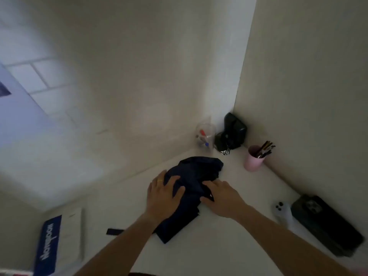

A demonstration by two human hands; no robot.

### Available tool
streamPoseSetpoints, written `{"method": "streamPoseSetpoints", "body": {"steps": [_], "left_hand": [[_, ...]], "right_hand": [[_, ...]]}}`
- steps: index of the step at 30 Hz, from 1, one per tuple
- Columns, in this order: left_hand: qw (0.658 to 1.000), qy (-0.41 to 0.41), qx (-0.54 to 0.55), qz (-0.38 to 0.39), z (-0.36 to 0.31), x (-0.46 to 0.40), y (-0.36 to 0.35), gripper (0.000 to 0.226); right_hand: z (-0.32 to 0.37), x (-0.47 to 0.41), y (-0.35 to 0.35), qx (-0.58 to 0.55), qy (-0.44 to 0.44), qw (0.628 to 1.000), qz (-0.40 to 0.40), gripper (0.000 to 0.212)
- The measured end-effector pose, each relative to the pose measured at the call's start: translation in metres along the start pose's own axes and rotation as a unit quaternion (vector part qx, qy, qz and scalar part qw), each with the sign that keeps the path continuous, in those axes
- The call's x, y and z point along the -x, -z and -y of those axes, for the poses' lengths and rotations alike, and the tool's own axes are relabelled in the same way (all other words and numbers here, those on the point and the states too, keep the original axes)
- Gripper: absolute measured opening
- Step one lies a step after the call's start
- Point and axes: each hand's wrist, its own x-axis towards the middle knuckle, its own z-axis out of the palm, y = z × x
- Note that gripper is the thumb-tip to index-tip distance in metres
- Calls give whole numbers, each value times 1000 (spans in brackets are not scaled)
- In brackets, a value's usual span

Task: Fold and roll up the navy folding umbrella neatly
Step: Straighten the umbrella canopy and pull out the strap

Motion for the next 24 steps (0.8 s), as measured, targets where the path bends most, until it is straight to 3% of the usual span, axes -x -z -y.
{"method": "streamPoseSetpoints", "body": {"steps": [4, 9, 12, 16, 24], "left_hand": [[997, -48, -33, -49, 21, -22, -63, 58], [996, -65, -26, -63, 54, -27, -145, 60], [992, -83, -14, -94, 67, -22, -182, 61], [986, -87, -28, -140, 75, -23, -205, 61], [983, -81, -22, -163, 73, -29, -208, 68]], "right_hand": [[-24, -28, -55, -11, -5, 999, -39, 69], [-49, -48, -140, -93, -4, 984, -151, 61], [-60, -54, -183, -45, 57, 964, -255, 51], [-70, -67, -209, 11, 72, 936, -345, 52], [-72, -71, -211, 42, 67, 923, -377, 49]]}}
